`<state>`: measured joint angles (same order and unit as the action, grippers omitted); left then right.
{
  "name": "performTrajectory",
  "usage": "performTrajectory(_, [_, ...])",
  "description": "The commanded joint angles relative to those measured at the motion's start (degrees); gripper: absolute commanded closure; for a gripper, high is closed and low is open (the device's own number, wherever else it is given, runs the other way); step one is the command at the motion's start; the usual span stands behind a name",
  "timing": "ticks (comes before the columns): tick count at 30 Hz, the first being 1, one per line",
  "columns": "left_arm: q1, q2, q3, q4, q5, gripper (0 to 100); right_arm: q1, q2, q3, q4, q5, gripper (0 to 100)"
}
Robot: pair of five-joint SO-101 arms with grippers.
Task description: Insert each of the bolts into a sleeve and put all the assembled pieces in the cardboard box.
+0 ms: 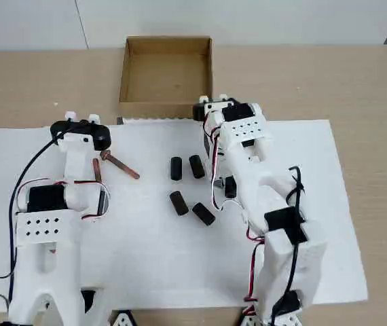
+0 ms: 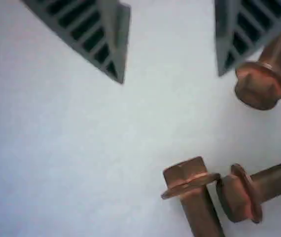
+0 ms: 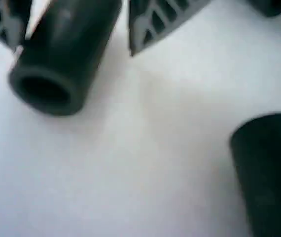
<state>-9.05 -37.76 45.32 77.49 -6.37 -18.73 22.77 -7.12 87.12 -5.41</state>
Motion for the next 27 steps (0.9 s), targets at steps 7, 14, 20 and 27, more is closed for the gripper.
performTrajectory(7, [0.0, -0.3, -0.2, -1.1, -0.3, 88, 0.2, 4.1, -2.3, -1.3, 0.8, 89.2])
performTrajectory(14, [0.0, -0.4, -0.1, -0.9, -0.2, 88, 0.2, 3.5, -2.9, 1.0, 0.8, 99.6])
performTrajectory(20, [0.0, -0.5, -1.2, 1.1, -0.2, 88, 0.1, -2.9, -8.8, 6.5, 0.9, 99.5])
performTrajectory(27, [-0.1, 2.0, -11.4, 9.4, 0.1, 89, 0.6, -12.8, -9.6, 11.4, 0.8, 99.5])
